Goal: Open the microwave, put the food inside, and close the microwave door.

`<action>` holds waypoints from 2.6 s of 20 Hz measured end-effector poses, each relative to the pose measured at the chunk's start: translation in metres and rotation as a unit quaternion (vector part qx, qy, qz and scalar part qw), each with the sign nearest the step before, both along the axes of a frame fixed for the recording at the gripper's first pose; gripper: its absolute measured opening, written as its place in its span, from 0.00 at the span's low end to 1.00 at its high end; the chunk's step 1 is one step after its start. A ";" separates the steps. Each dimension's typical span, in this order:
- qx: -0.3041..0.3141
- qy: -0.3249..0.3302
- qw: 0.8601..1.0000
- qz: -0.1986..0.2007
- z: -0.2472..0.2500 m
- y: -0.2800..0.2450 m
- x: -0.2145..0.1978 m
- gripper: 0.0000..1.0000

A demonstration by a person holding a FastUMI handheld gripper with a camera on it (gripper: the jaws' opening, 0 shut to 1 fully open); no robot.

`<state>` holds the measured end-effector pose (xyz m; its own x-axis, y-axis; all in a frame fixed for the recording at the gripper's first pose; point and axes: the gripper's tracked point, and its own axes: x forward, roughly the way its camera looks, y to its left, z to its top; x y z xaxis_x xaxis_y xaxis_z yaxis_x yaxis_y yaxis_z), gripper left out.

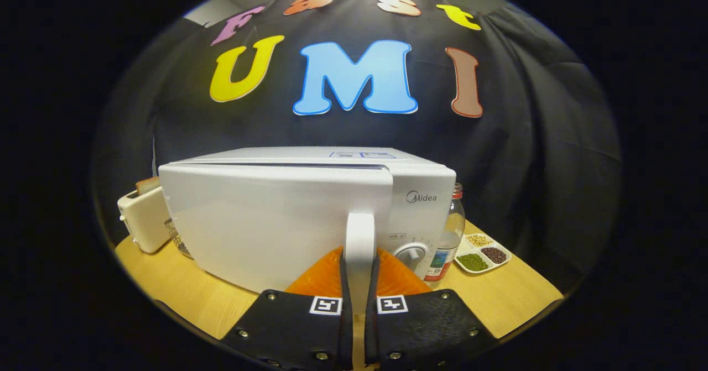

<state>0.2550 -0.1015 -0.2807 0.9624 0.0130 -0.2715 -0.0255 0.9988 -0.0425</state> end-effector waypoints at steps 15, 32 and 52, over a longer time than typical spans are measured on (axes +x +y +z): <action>-0.005 0.044 0.994 0.102 0.006 0.069 -0.130 0.08; -0.005 0.028 0.984 0.177 0.011 0.197 -0.224 0.07; -0.004 0.125 0.984 0.125 0.015 0.242 -0.245 0.07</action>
<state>0.0100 0.1400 -0.2655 0.8331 0.2372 -0.4997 -0.2808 0.9597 -0.0126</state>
